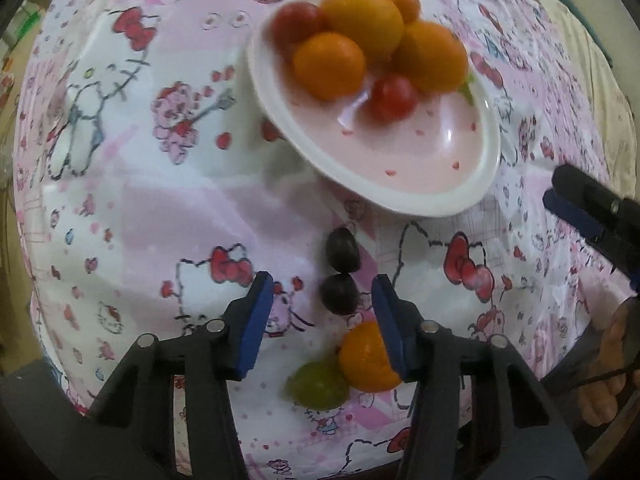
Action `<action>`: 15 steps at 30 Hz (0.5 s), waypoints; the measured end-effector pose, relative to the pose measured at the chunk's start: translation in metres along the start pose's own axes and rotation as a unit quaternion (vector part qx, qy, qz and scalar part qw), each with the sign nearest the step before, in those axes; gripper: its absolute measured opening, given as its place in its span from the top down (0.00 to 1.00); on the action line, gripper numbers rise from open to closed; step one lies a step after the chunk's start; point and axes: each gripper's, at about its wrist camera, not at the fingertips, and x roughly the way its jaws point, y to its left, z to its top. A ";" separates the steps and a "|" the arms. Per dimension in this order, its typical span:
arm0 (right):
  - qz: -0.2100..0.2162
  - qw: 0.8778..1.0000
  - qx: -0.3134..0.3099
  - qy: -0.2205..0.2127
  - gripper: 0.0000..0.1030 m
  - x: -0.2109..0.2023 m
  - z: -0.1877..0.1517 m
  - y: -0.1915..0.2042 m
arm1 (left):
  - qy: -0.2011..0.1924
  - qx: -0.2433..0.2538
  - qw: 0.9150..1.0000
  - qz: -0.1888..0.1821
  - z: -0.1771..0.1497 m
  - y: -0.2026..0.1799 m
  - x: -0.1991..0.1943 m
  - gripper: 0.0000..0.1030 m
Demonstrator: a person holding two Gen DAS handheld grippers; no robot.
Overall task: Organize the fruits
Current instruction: 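Close the left gripper on a dark purple grape while the right gripper approaches another grape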
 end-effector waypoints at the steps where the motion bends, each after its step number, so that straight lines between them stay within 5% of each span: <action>1: 0.002 1.000 0.000 0.000 0.35 0.000 0.000 0.001 | 0.003 0.008 1.000 0.003 0.000 -0.004 0.002 0.55; 5: 0.004 1.000 -0.003 0.003 0.35 0.002 0.000 0.002 | 0.012 0.031 0.999 0.026 -0.001 -0.016 0.012 0.81; 15: 0.005 1.000 -0.007 0.008 0.35 0.006 0.002 0.005 | 0.011 0.029 0.999 0.016 0.001 -0.018 0.009 0.82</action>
